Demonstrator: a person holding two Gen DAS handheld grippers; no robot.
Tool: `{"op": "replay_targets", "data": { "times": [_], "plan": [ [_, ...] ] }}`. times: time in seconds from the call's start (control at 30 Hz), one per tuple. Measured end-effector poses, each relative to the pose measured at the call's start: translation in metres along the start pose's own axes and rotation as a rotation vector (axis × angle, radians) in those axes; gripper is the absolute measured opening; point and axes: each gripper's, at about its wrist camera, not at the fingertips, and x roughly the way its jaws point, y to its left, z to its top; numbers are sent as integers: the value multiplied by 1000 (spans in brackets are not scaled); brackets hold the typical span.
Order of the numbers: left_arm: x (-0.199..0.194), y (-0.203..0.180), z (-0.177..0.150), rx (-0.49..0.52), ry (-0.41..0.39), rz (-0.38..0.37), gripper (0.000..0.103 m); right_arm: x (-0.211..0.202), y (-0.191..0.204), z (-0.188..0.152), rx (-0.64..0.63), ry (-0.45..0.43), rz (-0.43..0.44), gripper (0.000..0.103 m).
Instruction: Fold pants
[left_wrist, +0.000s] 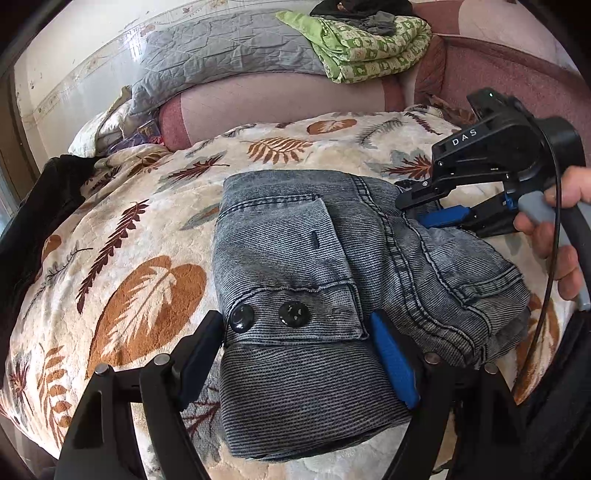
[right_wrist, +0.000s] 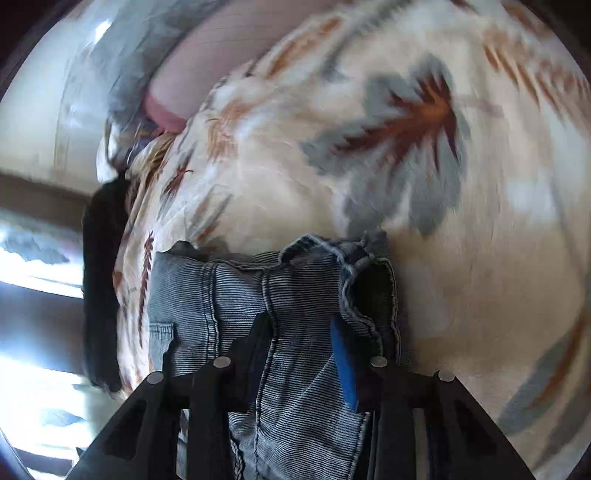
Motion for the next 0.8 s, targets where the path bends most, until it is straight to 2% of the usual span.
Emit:
{"op": "replay_targets", "data": {
  "times": [0.03, 0.13, 0.2, 0.27, 0.33, 0.4, 0.43, 0.47, 0.5, 0.63, 0.8],
  "plan": [
    [-8, 7, 0, -37, -18, -27, 81, -5, 2, -2, -12, -13, 7, 36],
    [-34, 32, -5, -184, -83, -94, 81, -18, 21, -12, -81, -14, -86, 39],
    [-45, 53, -15, -282, -103, -111, 81, -34, 41, -26, -155, -46, -83, 40],
    [-44, 75, -24, -379, -79, -119, 81, -46, 58, -47, -220, -43, -28, 41],
    [-33, 96, -33, -479, -24, -145, 81, -46, 67, -71, -307, -17, -36, 46],
    [-17, 112, -42, -585, 37, -251, 81, -25, 56, -88, -341, 46, -140, 49],
    [-11, 118, -46, -650, 64, -316, 81, -16, 42, -92, -319, 73, -143, 47],
    [-5, 123, -50, -705, 82, -376, 81, -19, 34, -93, -307, 31, -113, 41],
    [-1, 126, -53, -741, 98, -414, 81, -22, 32, -92, -287, 30, -105, 39],
    [3, 119, -50, -785, 114, -527, 81, -19, 37, -91, -314, 45, -126, 38],
    [25, 95, -46, -798, 209, -649, 79, -18, 36, -89, -286, 48, -104, 38]
  ]
}}
